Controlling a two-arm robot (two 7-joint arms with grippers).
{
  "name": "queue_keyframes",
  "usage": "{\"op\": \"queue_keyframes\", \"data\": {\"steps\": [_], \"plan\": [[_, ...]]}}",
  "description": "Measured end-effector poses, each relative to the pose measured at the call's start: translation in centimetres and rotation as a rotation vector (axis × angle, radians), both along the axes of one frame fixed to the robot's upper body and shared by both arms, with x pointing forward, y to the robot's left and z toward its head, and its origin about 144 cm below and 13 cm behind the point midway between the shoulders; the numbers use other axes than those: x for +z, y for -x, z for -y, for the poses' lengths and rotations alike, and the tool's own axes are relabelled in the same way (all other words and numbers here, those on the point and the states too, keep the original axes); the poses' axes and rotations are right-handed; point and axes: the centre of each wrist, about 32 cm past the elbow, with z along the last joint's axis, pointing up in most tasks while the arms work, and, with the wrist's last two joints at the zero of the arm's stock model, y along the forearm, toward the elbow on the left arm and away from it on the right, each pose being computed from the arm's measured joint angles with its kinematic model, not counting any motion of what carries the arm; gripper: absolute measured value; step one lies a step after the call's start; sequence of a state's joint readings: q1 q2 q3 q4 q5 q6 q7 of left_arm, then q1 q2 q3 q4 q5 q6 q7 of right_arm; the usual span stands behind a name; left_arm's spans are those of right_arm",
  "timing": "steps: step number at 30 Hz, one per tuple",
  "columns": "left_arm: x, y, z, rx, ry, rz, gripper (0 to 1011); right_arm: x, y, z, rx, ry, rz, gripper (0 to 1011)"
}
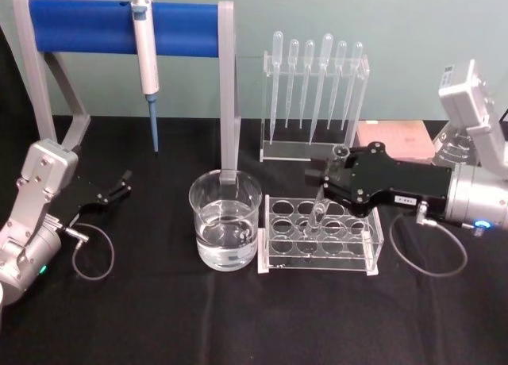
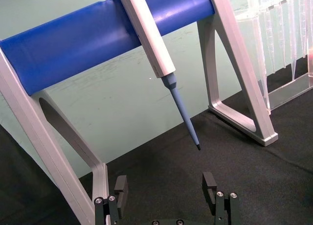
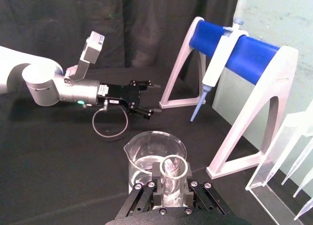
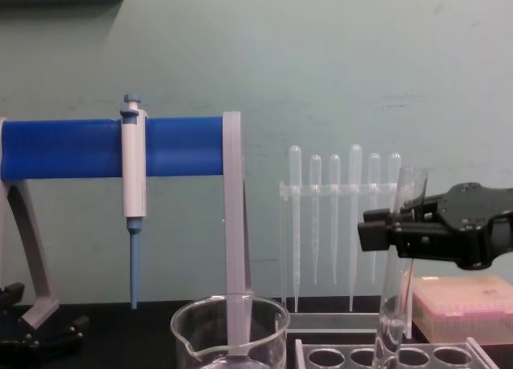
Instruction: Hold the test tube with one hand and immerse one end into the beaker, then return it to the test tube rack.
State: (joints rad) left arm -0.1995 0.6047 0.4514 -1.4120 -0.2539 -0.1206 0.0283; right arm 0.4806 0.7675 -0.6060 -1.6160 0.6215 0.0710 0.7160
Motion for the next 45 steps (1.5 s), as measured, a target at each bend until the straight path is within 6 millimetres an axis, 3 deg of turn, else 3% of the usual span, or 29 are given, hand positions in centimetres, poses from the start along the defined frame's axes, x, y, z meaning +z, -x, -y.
{"op": "queue_keyframes", "data": {"steps": [19, 45], "plan": [[0.0, 0.0, 0.0, 0.0, 0.0, 0.0, 1000, -2.5, -0.2, -0.6, -0.018, 0.012, -0.016, 226], [0.0, 0.0, 0.0, 0.0, 0.0, 0.0, 1000, -4.0, -0.4, -1.0, -0.035, 0.018, -0.043, 226]]}}
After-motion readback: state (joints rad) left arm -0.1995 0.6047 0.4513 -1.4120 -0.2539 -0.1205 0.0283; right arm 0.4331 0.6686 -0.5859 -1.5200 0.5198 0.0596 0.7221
